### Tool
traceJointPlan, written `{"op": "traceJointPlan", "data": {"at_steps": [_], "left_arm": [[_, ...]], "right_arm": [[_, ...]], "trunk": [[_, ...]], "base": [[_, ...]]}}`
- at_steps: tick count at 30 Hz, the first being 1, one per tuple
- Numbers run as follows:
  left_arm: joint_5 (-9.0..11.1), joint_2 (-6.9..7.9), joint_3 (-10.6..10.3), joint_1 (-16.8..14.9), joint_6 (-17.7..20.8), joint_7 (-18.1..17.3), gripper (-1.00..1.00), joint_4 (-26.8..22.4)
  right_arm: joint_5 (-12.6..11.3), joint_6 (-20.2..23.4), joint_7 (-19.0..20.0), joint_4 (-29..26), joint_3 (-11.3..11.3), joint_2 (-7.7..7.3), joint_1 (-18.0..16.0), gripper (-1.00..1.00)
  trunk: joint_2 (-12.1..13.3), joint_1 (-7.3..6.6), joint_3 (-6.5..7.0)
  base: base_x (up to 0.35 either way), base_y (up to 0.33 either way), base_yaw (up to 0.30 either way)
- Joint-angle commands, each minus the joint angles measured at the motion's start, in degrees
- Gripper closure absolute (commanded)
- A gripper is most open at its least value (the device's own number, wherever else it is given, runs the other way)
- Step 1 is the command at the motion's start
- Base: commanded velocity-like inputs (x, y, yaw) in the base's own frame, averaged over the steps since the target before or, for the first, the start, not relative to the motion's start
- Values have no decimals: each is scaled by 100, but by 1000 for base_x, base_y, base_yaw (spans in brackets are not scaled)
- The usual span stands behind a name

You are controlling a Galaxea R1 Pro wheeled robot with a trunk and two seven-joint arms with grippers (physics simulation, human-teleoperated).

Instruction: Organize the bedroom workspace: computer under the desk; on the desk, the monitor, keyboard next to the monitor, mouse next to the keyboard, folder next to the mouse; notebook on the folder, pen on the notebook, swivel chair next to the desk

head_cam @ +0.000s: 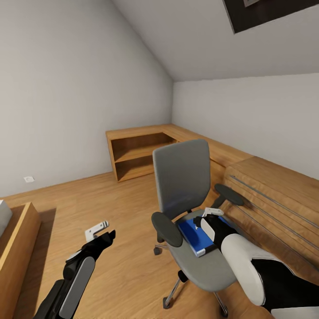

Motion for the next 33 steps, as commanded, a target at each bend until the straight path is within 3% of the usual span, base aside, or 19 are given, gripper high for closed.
{"op": "traceJointPlan", "data": {"at_steps": [1,6,9,14,30,33], "left_arm": [[56,7,-20,-4,16,45,-100,9],[53,9,-87,-4,33,31,-100,129],[36,24,-325,-4,10,34,-100,189],[28,37,-483,-4,-5,37,-100,218],[24,43,-482,-4,-15,67,-100,153],[24,27,-476,-4,-19,88,-100,117]], "right_arm": [[-44,11,-19,-12,-27,4,-1,-100],[-44,7,-8,-9,-25,4,-1,-100],[-44,7,-6,1,-25,4,-1,-100],[-44,7,-4,15,-25,4,-1,-100],[-18,7,-4,17,-17,-3,-1,-100],[-11,7,-1,11,-16,-3,-1,-100]], "trunk": [[-3,-1,-6],[-3,-1,-7],[-3,-1,-7],[-3,-1,-7],[-3,-1,-7],[-123,65,-61]], "base": [[0,0,10],[2,0,4],[127,0,1],[179,0,0],[74,0,0],[4,0,0]]}}
